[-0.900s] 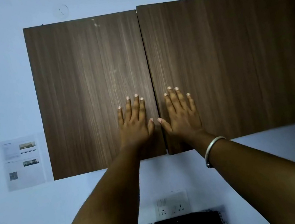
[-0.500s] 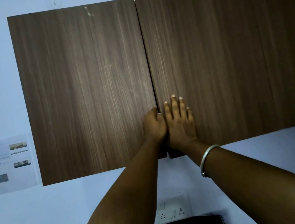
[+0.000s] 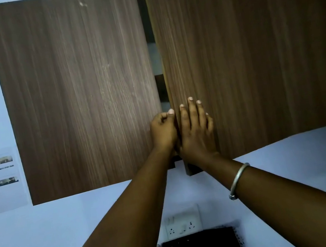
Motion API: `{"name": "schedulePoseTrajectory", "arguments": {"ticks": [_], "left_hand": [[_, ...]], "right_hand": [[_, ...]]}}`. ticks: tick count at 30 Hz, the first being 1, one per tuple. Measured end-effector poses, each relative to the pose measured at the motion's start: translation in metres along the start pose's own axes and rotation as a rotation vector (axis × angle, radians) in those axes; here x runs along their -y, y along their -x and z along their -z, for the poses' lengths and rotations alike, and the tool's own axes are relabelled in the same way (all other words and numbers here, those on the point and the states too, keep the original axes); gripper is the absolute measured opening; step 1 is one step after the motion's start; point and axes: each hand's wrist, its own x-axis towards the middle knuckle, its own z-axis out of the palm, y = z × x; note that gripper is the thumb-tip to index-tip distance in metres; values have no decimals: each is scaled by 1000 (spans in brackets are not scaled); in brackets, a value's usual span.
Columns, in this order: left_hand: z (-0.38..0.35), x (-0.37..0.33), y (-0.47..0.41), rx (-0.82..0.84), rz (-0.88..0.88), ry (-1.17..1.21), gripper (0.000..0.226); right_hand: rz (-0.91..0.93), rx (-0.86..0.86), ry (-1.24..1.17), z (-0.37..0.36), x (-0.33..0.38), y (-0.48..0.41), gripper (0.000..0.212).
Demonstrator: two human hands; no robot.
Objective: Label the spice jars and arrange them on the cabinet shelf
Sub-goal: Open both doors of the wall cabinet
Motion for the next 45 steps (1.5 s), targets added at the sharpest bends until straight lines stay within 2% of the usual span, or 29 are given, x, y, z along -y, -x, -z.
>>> {"name": "schedulePoseTrajectory", "arguments": {"ticks": [4,7,9,11,15,18,21,26,31,37,42,45], "left_hand": [[-21,-20,31,113,-97,166,29],[-49,-37,58,261,-119,357,16],[-68,-45,72,357,-100,488,6],[-89,-53,84,444,-86,570,7],[-135,-67,102,570,-145,560,15],[-169,-79,117,626,-212,521,21],[-204,-92,134,680,-288,490,18],[-265,-112,162,664,-355,392,32],[-331,-129,184,656,-377,238,30],[-387,-132,193,603,-409,136,29],[-398,-124,190,574,-419,136,28],[-386,-119,186,614,-401,201,33]], "right_hand": [[-24,-160,-192,52,-13,16,87],[-37,-249,-328,98,-31,28,80],[-53,-272,-424,125,-45,34,74],[-97,-234,-518,152,-59,40,73],[-176,-233,-625,199,-91,53,72],[-153,-288,-649,229,-122,58,63],[-116,-311,-613,257,-160,63,56],[-162,-339,-655,297,-218,67,46],[-260,-340,-659,329,-272,73,35],[-357,-329,-616,340,-328,72,44],[-380,-313,-596,336,-330,69,42],[-392,-320,-445,329,-316,66,58]]}}
